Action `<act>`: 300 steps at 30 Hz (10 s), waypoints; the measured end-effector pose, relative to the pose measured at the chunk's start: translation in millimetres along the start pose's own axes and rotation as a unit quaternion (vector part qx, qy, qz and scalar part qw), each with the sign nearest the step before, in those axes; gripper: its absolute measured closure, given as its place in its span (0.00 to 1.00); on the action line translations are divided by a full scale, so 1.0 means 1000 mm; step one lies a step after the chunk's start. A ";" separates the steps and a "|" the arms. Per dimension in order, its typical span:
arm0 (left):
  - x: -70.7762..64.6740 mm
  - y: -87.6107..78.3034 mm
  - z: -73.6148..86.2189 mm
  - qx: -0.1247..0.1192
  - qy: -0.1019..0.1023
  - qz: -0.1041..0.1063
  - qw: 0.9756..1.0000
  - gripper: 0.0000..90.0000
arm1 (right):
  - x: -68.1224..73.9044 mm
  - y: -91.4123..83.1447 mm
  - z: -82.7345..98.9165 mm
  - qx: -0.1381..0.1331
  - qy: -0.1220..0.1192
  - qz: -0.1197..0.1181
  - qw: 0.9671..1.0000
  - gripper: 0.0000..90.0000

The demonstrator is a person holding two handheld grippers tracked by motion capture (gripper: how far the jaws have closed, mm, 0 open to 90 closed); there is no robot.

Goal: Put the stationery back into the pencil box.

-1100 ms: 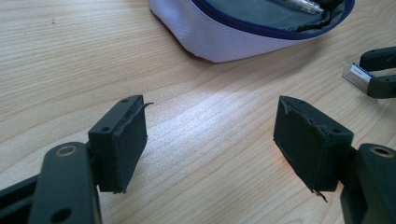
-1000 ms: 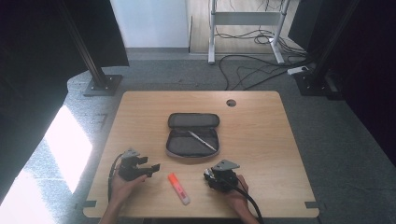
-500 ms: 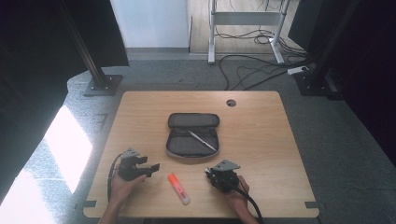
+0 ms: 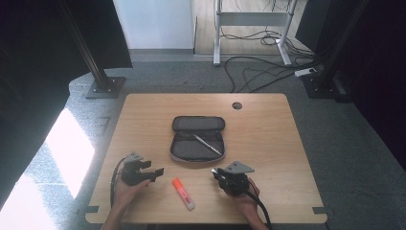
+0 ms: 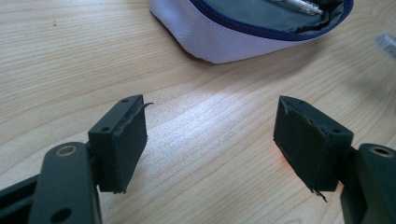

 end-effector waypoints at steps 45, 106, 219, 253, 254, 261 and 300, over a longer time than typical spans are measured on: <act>0.001 -0.002 -0.001 -0.003 -0.005 0.001 1.000 0.29 | -0.010 -0.008 -0.056 -0.049 0.009 -0.012 0.999 0.81; 0.003 -0.005 -0.002 -0.008 -0.008 0.002 1.000 0.29 | -0.015 0.066 -0.079 0.006 -0.003 -0.006 1.000 0.81; 0.004 -0.005 -0.001 -0.006 -0.009 0.000 1.000 0.29 | 0.027 0.032 -0.030 -0.007 0.012 -0.056 0.998 0.50; 0.002 -0.007 -0.003 -0.012 -0.006 0.001 1.000 0.29 | 0.073 0.018 -0.014 0.007 -0.005 -0.097 0.995 0.46; 0.002 -0.007 -0.003 -0.012 -0.006 0.001 1.000 0.29 | 0.073 0.018 -0.014 0.007 -0.005 -0.097 0.995 0.46; 0.003 -0.007 -0.003 -0.013 -0.007 0.001 1.000 0.29 | 0.089 0.025 -0.007 0.021 -0.014 -0.108 0.994 0.46; 0.004 -0.009 -0.004 -0.015 -0.008 0.001 1.000 0.29 | 0.123 0.040 0.016 0.059 -0.073 -0.095 0.991 0.60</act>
Point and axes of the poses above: each handheld gripper's, and its own axes: y roughly forward along the jaws, z roughly out of its underside, x roughly to its left, the point moved 10 cm from there along y, roughly forward along the jaws, and after that the axes turned 6 degrees about z, right-handed, at the moved point
